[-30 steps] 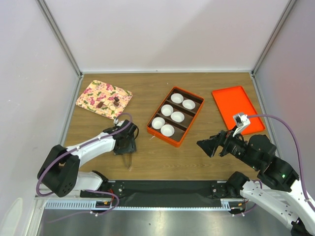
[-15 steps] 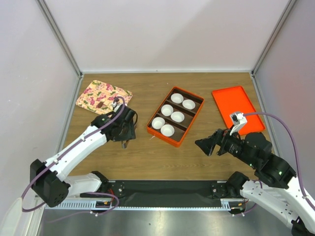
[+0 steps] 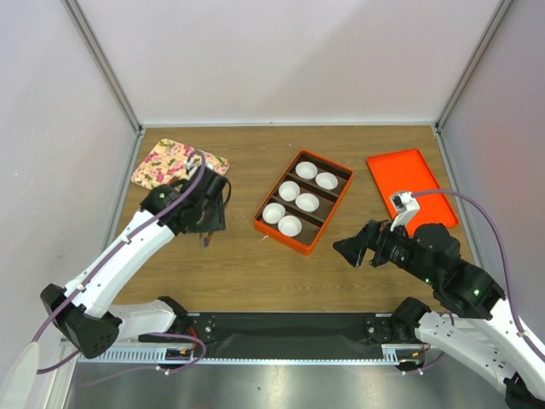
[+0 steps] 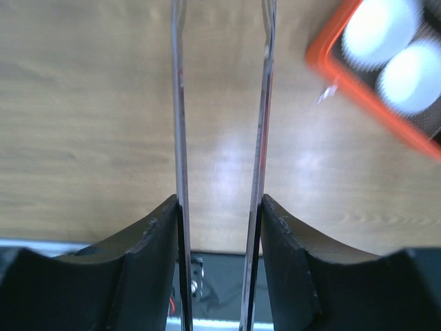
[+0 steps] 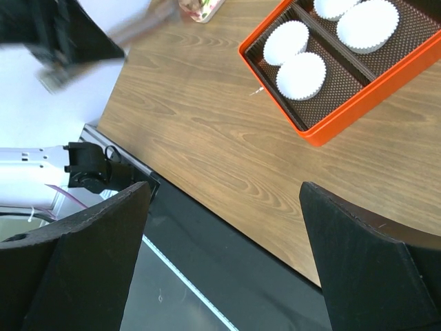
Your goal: Pack the chocolate
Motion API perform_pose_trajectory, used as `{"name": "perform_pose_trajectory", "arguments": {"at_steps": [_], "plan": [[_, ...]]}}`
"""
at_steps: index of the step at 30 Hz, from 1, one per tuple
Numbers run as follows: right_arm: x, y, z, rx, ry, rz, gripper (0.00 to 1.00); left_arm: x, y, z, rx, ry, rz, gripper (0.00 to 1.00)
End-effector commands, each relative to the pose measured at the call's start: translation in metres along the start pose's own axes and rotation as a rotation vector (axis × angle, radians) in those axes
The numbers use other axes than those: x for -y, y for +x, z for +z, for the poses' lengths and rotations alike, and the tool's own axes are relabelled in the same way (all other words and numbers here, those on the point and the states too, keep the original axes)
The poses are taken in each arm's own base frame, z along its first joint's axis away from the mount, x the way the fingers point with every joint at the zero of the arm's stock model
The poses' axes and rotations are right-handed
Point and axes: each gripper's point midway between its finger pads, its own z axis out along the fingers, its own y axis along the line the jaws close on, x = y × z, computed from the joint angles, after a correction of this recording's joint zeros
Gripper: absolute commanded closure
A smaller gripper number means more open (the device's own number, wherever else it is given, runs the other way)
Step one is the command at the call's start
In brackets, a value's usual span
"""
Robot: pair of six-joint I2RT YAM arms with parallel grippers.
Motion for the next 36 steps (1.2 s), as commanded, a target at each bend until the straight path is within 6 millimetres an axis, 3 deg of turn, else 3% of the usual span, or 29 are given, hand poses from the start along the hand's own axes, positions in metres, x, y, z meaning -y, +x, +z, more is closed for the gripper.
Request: {"name": "perform_pose_trajectory", "arguments": {"at_steps": [1,8,17,22,27,36], "plan": [[-0.009,-0.012,-0.001,0.019,-0.020,-0.011,0.03,-0.007,-0.050,-0.020,0.134,-0.062,0.033,0.48],[0.000,-0.020,0.009,0.032,0.054,-0.022,0.03,-0.018,-0.122,-0.010,0.189,-0.120,0.023,0.50],[0.007,-0.020,0.049,-0.001,0.101,-0.057,0.03,-0.032,-0.155,0.037,0.195,-0.083,-0.048,0.50],[0.004,-0.023,0.066,-0.012,0.096,-0.077,0.04,-0.035,-0.165,0.061,0.191,-0.083,-0.069,0.51],[0.003,-0.021,0.076,-0.030,0.089,-0.081,0.04,-0.040,-0.149,0.096,0.103,-0.094,-0.078,0.52],[0.011,-0.023,0.073,-0.021,0.124,-0.100,0.04,-0.051,-0.136,0.132,0.056,-0.092,-0.111,0.53]]}}
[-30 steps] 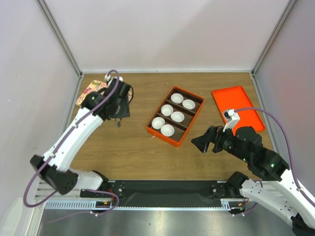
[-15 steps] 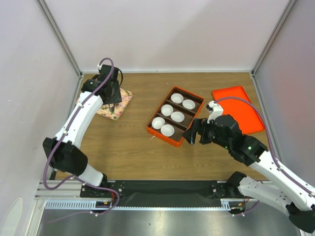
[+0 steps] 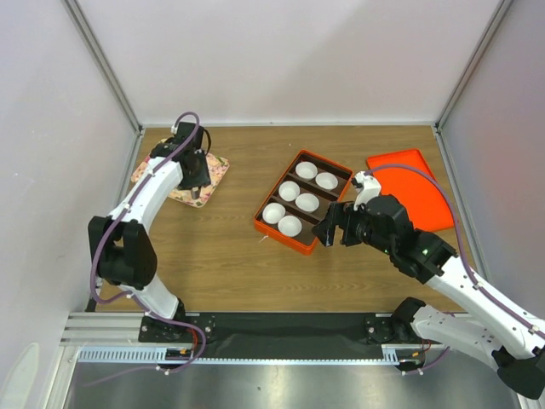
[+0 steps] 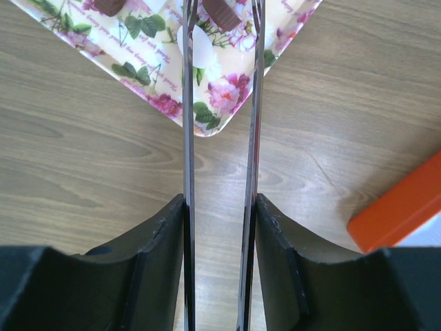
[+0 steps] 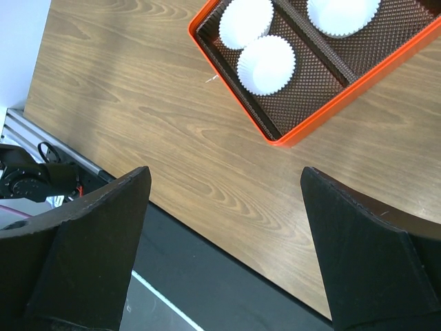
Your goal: Pack the chocolate
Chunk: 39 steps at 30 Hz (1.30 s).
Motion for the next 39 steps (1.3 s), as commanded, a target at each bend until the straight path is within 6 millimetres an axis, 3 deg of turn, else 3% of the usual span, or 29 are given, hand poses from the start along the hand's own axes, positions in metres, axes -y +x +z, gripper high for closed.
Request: {"name": "perform_pose_trajectory", "arguments": {"at_steps": [1,11,20,34,39], "plan": [[-0.009,-0.030,-0.009,0.095,-0.018,-0.016,0.04,0.005,-0.012,0.014,0.034,0.048,-0.001,0.53],[-0.005,-0.030,-0.008,0.093,-0.005,-0.020,0.04,0.004,-0.006,0.043,-0.007,0.040,0.011,0.53],[-0.004,-0.031,-0.007,0.094,-0.002,-0.020,0.04,0.004,-0.002,0.050,-0.027,0.042,0.015,0.58],[-0.005,-0.031,-0.005,0.093,-0.002,-0.010,0.04,0.010,-0.018,0.019,0.027,0.112,0.037,0.76],[-0.003,-0.036,-0.009,0.105,0.011,-0.020,0.04,0.033,-0.032,-0.017,0.105,0.203,0.097,0.76]]}}
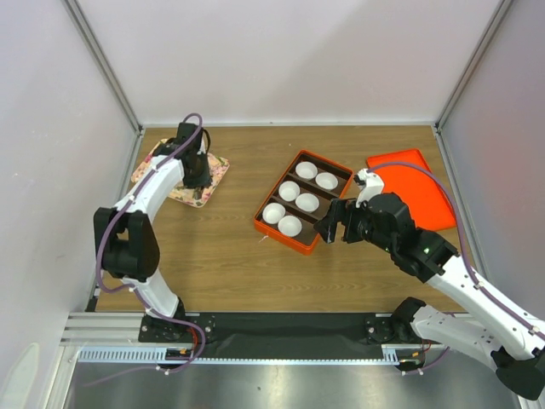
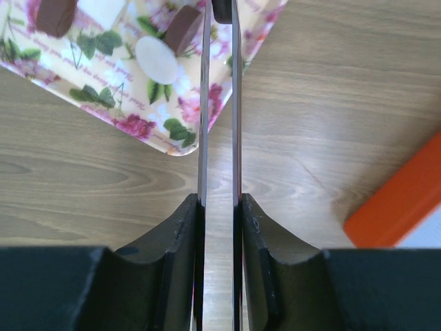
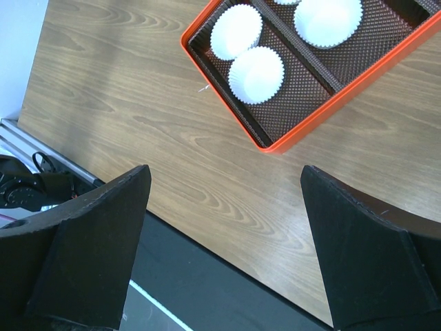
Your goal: Pack the chocolate
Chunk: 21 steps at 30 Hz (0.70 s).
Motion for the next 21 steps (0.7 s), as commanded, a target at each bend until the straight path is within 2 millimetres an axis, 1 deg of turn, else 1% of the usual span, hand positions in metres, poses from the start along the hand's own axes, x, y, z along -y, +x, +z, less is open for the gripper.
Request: {"name": "perform_pose_trajectory", "arguments": {"at_steps": [1,2,3,5,6,7,8,9,10,11,14,15,19,20,21], "plan": [[-0.008,-0.027,-0.009,0.080,-0.012,-0.014,0.04,0.030,-0.041,-0.060,0.181,0.117,0.065,0.76],[-0.007,-0.026,-0.010,0.074,-0.006,-0.021,0.04,0.037,-0.043,-0.068,0.196,0.136,0.080,0.76],[-0.003,-0.027,-0.012,0.080,0.009,-0.026,0.04,0.053,-0.042,-0.079,0.212,0.166,0.115,0.76],[0.003,-0.026,-0.015,0.082,0.034,-0.033,0.04,0.071,-0.045,-0.096,0.250,0.206,0.141,0.76],[0.007,-0.028,-0.018,0.095,0.052,-0.039,0.04,0.090,-0.042,-0.106,0.269,0.247,0.169,0.76],[0.010,-0.029,-0.020,0.102,0.062,-0.040,0.04,0.101,-0.043,-0.117,0.292,0.279,0.179,0.76],[0.012,-0.029,-0.023,0.105,0.071,-0.039,0.04,0.111,-0.041,-0.123,0.301,0.306,0.192,0.76],[0.016,-0.032,-0.028,0.124,0.085,-0.037,0.04,0.132,-0.036,-0.133,0.316,0.361,0.212,0.77],[0.018,-0.033,-0.030,0.130,0.093,-0.035,0.04,0.142,-0.034,-0.138,0.322,0.389,0.224,0.77],[0.019,-0.035,-0.033,0.142,0.100,-0.033,0.04,0.159,-0.029,-0.145,0.331,0.430,0.237,0.77],[0.022,-0.042,-0.044,0.178,0.107,-0.023,0.04,0.184,-0.023,-0.157,0.350,0.497,0.260,0.76],[0.022,-0.044,-0.047,0.188,0.110,-0.020,0.04,0.198,-0.021,-0.164,0.367,0.533,0.268,0.76],[0.023,-0.051,-0.060,0.230,0.111,-0.006,0.04,0.233,-0.010,-0.171,0.371,0.631,0.300,0.76],[0.023,-0.052,-0.061,0.235,0.110,-0.004,0.04,0.241,-0.006,-0.164,0.350,0.641,0.310,0.76],[0.023,-0.053,-0.063,0.241,0.110,-0.001,0.04,0.250,-0.002,-0.166,0.353,0.657,0.321,0.77]]}}
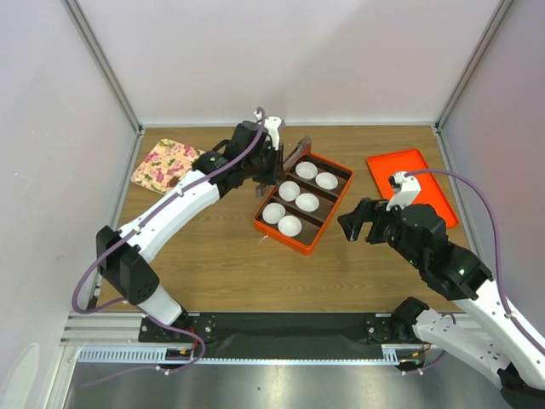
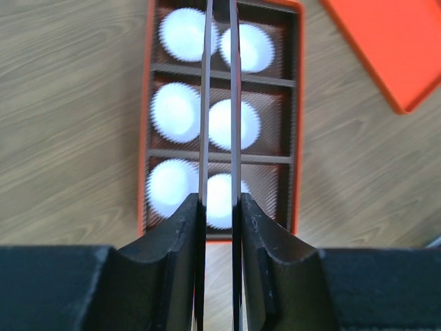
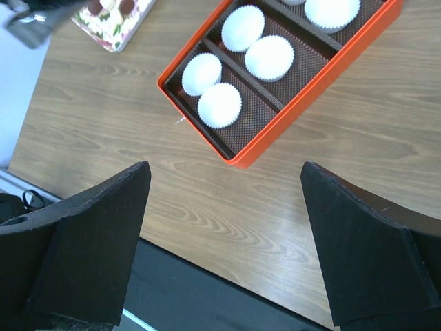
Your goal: Pack the chocolate
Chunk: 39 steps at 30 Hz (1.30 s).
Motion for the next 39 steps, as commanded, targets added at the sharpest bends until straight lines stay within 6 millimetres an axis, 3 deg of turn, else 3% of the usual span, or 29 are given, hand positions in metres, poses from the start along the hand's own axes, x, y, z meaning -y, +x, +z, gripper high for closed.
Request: {"name": "perform_pose_trajectory", "arguments": {"at_steps": [1,2,10,14,30,39], "plan": [[-0.001,-0.024,-0.012,0.074,0.009,0.011,0.03,0.037,-0.028,0.008,0.090,0.107,-0.002,0.77],[0.000,-0.024,-0.014,0.074,0.013,0.010,0.04,0.049,-0.021,0.022,0.070,0.125,0.005,0.77],[0.005,-0.023,-0.015,0.077,0.031,0.001,0.04,0.055,0.007,0.076,-0.022,0.100,0.025,0.78],[0.005,-0.023,-0.015,0.075,0.034,-0.003,0.03,0.058,0.017,0.093,-0.049,0.099,0.029,0.78],[0.009,-0.023,-0.016,0.081,0.046,-0.017,0.03,0.052,0.050,0.128,-0.134,0.060,0.049,0.74],[0.010,-0.023,-0.014,0.082,0.049,-0.020,0.03,0.052,0.045,0.129,-0.119,0.038,0.062,0.70]]}}
